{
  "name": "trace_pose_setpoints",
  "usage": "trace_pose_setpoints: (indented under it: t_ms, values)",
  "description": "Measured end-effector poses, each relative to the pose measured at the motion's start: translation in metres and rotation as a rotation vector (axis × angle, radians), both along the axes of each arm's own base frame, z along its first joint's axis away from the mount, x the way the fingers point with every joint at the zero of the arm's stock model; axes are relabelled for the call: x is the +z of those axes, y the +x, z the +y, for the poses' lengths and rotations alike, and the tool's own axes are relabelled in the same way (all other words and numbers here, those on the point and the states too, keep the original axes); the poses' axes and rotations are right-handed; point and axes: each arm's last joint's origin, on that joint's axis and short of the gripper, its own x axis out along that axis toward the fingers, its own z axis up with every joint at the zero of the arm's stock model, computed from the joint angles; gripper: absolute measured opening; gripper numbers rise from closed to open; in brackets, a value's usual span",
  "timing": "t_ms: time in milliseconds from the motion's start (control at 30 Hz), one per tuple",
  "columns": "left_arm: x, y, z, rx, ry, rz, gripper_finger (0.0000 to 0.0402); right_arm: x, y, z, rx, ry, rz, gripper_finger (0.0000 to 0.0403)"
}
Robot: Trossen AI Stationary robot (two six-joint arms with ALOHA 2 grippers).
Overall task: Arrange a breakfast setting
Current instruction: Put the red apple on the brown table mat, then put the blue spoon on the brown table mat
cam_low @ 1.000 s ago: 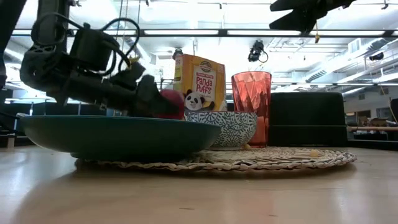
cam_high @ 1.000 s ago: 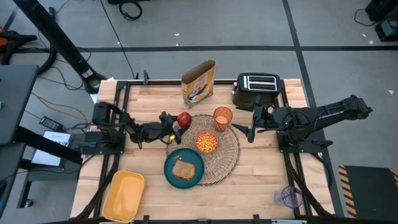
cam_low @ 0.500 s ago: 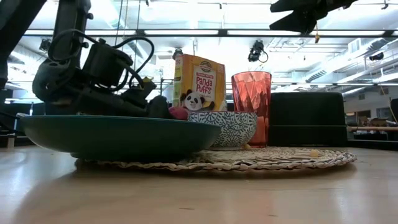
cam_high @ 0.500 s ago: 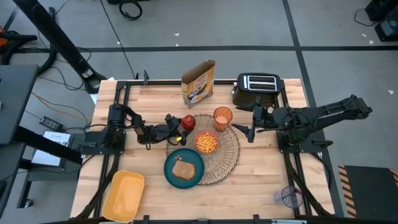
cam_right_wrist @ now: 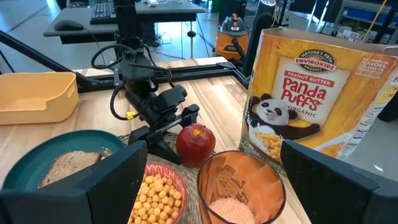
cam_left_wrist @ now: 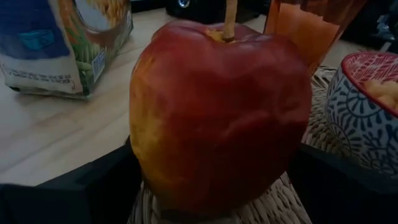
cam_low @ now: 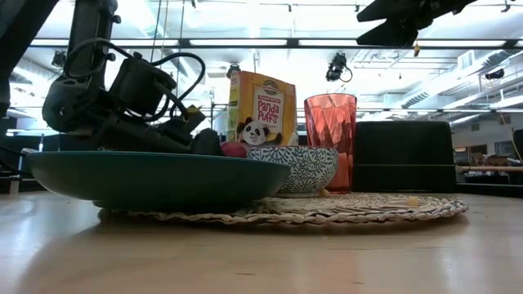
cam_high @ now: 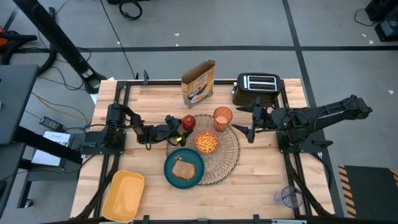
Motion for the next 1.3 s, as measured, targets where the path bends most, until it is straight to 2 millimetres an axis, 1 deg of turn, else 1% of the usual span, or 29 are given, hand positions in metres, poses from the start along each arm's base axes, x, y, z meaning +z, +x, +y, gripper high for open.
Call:
trace_pose_setpoints:
  t_ms: [233,467,600,800,1133,1300]
  values:
    - [-0.003,-0.002,0.0,-0.002,0.001,0.034,0.0377,0.0,0.0,0.0,0.0,0.0,0.0,0.0378]
    - [-0.007,-0.012,-0.001,0.006,-0.022,0.05,0.0377,0.0,0.0,0.0,-0.004,0.014,-0.005,0.0378]
    - [-0.007,-0.014,-0.004,-0.002,-0.018,0.05,0.0378,0.0,0.0,0.0,-0.004,0.014,-0.004,0.0378]
    - [-0.001,-0.014,-0.008,-0.028,-0.011,0.05,0.0378,0.0,0.0,0.0,-0.004,0.014,-0.002,0.0378]
    - [0.007,-0.017,-0.008,-0.032,0.0,0.138,0.0378,-0.002,-0.001,0.0,-0.006,0.02,0.016,0.0378]
    - [0.019,-0.02,-0.008,-0.032,-0.001,0.179,0.0378,-0.007,-0.002,0.0,-0.013,0.036,0.061,0.0378]
